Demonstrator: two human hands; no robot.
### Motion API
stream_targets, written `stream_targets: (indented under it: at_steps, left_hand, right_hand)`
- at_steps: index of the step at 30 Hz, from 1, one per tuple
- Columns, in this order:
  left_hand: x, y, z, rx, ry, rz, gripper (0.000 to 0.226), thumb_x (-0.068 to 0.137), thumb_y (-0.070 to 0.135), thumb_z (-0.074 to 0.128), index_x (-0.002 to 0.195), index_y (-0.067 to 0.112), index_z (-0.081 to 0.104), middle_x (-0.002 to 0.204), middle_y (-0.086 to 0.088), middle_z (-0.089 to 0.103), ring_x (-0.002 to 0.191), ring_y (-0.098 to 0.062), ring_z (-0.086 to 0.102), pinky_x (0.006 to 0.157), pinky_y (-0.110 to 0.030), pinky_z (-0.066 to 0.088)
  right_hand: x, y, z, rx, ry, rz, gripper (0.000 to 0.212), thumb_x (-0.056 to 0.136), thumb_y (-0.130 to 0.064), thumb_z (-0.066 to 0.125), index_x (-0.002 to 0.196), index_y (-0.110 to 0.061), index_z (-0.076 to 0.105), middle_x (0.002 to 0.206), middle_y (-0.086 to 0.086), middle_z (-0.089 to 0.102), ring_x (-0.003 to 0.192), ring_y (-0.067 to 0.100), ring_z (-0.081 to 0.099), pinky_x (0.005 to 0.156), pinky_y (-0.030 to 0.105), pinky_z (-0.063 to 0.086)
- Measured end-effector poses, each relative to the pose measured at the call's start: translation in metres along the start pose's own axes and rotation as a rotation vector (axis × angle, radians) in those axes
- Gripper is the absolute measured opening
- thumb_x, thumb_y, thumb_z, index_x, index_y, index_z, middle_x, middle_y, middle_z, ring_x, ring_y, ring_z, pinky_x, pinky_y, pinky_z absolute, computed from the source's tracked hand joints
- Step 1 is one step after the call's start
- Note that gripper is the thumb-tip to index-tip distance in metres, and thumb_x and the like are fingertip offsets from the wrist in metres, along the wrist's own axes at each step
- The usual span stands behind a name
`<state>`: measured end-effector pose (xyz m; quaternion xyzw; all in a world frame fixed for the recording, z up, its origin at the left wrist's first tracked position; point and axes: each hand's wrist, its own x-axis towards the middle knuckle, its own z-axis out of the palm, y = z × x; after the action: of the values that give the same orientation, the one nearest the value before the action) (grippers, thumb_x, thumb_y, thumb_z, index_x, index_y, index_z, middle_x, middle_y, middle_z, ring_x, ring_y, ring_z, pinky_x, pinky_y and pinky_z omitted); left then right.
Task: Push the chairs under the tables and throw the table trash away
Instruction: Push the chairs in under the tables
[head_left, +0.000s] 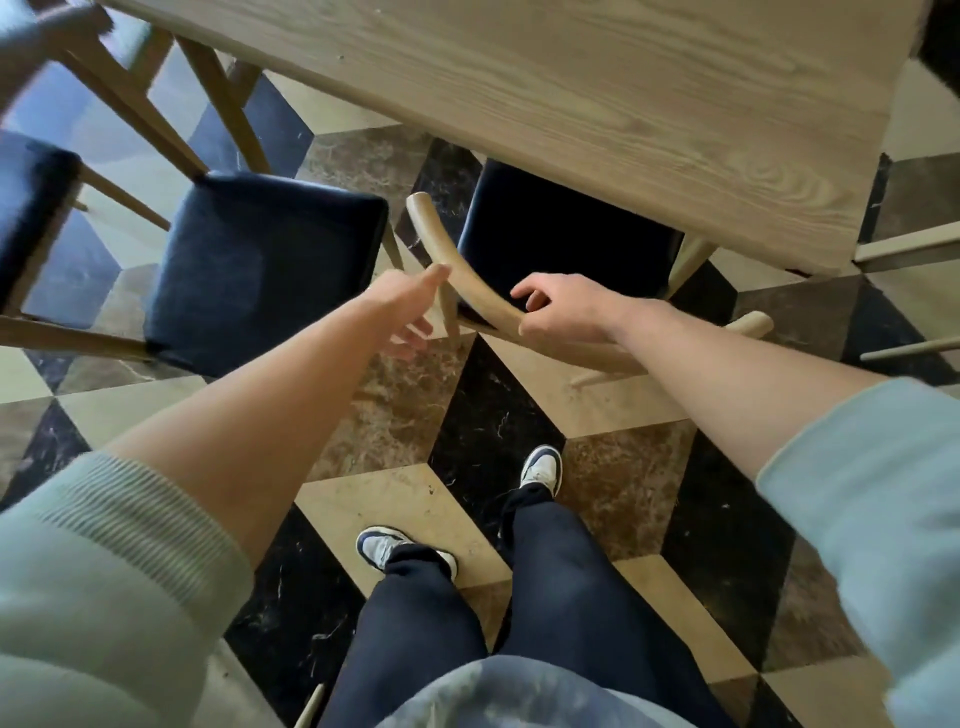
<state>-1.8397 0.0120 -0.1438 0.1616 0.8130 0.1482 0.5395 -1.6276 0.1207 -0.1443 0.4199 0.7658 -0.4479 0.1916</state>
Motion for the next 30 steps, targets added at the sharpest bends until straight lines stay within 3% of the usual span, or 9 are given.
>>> stream_targets:
  at_steps: [4, 8, 11, 13, 17, 20, 23, 27, 30]
  left_hand:
    - [-0.008, -0.063, -0.088, -0.078, 0.076, 0.026, 0.066, 0.091, 0.074, 0.051, 0.119, 0.014, 0.052, 0.096, -0.013, 0.075, 0.077, -0.028, 0.078, 0.053, -0.035, 0.062]
    - [-0.018, -0.135, -0.176, -0.096, 0.175, 0.038, 0.068, 0.090, 0.073, 0.053, 0.120, 0.013, 0.053, 0.090, -0.012, 0.077, 0.056, -0.021, 0.077, 0.046, -0.034, 0.060]
    - [-0.024, -0.171, -0.224, -0.099, 0.263, 0.033, 0.058, 0.093, 0.070, 0.053, 0.110, 0.015, 0.058, 0.087, -0.009, 0.075, 0.054, -0.021, 0.076, 0.040, -0.030, 0.057]
    - [-0.028, -0.183, -0.249, -0.109, 0.295, 0.043, 0.051, 0.096, 0.065, 0.053, 0.109, 0.016, 0.058, 0.088, -0.007, 0.074, 0.065, -0.024, 0.077, 0.042, -0.028, 0.057]
    - [-0.027, -0.199, -0.308, -0.111, 0.348, 0.025, 0.039, 0.100, 0.051, 0.056, 0.112, 0.014, 0.060, 0.095, -0.009, 0.072, 0.079, -0.026, 0.075, 0.056, -0.033, 0.060]
    - [-0.023, -0.211, -0.364, -0.110, 0.450, 0.024, 0.025, 0.099, 0.043, 0.059, 0.095, 0.020, 0.069, 0.094, -0.008, 0.075, 0.080, -0.026, 0.075, 0.068, -0.037, 0.064]
    - [-0.016, -0.223, -0.429, -0.085, 0.572, -0.007, 0.027, 0.097, 0.039, 0.061, 0.094, 0.014, 0.072, 0.090, -0.009, 0.075, 0.080, -0.026, 0.074, 0.077, -0.041, 0.064]
    - [0.002, -0.228, -0.496, -0.022, 0.629, -0.035, 0.037, 0.085, 0.043, 0.060, 0.083, 0.009, 0.076, 0.081, -0.010, 0.076, 0.075, -0.027, 0.072, 0.060, -0.035, 0.055]
    - [0.035, -0.221, -0.528, -0.005, 0.603, -0.010, 0.046, 0.081, 0.049, 0.061, 0.097, 0.008, 0.072, 0.086, -0.010, 0.072, 0.081, -0.026, 0.068, 0.067, -0.038, 0.055]
  right_hand:
    - [0.011, -0.087, 0.029, -0.083, 0.199, -0.086, 0.056, 0.080, -0.050, 0.067, 0.132, -0.032, 0.058, 0.115, -0.007, 0.052, 0.100, 0.015, 0.058, 0.091, 0.040, 0.052]
    - [0.018, -0.169, 0.069, -0.234, 0.295, -0.208, 0.042, 0.093, -0.034, 0.063, 0.133, -0.021, 0.058, 0.130, 0.007, 0.052, 0.116, 0.026, 0.056, 0.099, 0.043, 0.048]
    - [0.028, -0.234, 0.099, -0.218, 0.254, -0.301, 0.037, 0.095, -0.031, 0.062, 0.130, -0.020, 0.060, 0.130, 0.005, 0.053, 0.117, 0.023, 0.055, 0.102, 0.040, 0.046]
    - [0.038, -0.272, 0.115, -0.206, 0.212, -0.345, 0.036, 0.096, -0.031, 0.062, 0.131, -0.020, 0.059, 0.131, 0.003, 0.052, 0.118, 0.020, 0.055, 0.102, 0.037, 0.046]
    - [0.078, -0.338, 0.136, -0.245, 0.131, -0.366, 0.037, 0.097, -0.032, 0.062, 0.131, -0.021, 0.059, 0.130, 0.002, 0.053, 0.117, 0.021, 0.056, 0.101, 0.037, 0.049]
    - [0.122, -0.390, 0.147, -0.255, 0.085, -0.388, 0.038, 0.096, -0.034, 0.062, 0.131, -0.020, 0.059, 0.128, 0.003, 0.054, 0.117, 0.024, 0.058, 0.103, 0.041, 0.049]
    - [0.167, -0.448, 0.164, -0.201, 0.052, -0.402, 0.044, 0.096, -0.035, 0.063, 0.136, -0.017, 0.058, 0.134, 0.007, 0.057, 0.122, 0.026, 0.057, 0.104, 0.040, 0.047]
    - [0.206, -0.503, 0.191, -0.086, -0.054, -0.380, 0.053, 0.097, -0.037, 0.063, 0.142, -0.012, 0.052, 0.140, 0.010, 0.058, 0.128, 0.028, 0.055, 0.103, 0.036, 0.043]
    - [0.230, -0.532, 0.216, 0.012, -0.156, -0.319, 0.069, 0.096, -0.045, 0.063, 0.151, -0.011, 0.041, 0.145, 0.012, 0.056, 0.133, 0.031, 0.052, 0.106, 0.040, 0.042]
